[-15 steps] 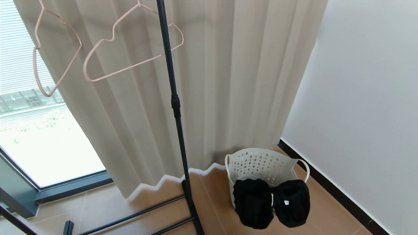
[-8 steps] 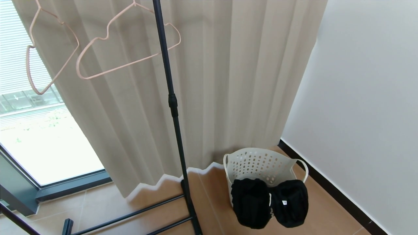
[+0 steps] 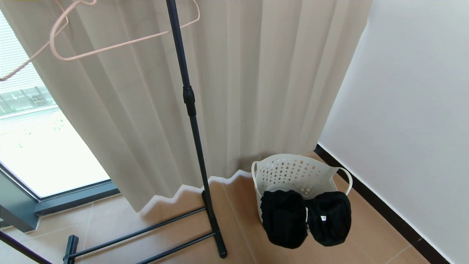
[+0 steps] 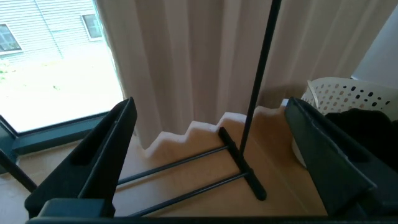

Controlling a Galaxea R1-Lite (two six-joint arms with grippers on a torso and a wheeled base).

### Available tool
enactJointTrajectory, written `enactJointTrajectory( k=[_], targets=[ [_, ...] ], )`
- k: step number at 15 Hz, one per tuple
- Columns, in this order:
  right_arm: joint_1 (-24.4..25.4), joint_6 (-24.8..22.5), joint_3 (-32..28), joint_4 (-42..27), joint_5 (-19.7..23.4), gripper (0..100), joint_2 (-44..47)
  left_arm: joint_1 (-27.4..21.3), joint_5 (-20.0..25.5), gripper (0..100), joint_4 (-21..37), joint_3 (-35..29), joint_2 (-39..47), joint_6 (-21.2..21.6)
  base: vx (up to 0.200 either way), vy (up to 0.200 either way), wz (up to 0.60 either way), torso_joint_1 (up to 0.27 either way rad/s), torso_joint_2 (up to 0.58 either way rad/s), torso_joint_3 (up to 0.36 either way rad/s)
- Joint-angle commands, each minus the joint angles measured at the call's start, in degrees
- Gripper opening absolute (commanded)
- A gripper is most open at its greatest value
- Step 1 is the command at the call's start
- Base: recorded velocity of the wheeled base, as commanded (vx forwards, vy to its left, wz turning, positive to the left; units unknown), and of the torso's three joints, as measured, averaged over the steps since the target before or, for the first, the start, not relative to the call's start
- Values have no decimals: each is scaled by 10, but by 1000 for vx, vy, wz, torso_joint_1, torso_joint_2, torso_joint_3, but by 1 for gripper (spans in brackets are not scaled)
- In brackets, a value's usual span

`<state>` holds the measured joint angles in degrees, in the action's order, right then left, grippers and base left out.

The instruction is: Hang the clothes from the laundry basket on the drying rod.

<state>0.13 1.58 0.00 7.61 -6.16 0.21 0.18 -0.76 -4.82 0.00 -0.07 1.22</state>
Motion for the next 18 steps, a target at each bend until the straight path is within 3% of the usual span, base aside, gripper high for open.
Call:
enactJointTrajectory(
  k=[1, 18],
  targets=[
    [0, 1, 0, 0, 0, 100, 0, 1, 0, 100, 0, 0, 1, 0, 0, 0, 0, -12, 203, -27],
    [0, -3, 0, -7, -1, 100, 0, 0, 0, 100, 0, 0, 1, 0, 0, 0, 0, 0, 18, -187]
  ],
)
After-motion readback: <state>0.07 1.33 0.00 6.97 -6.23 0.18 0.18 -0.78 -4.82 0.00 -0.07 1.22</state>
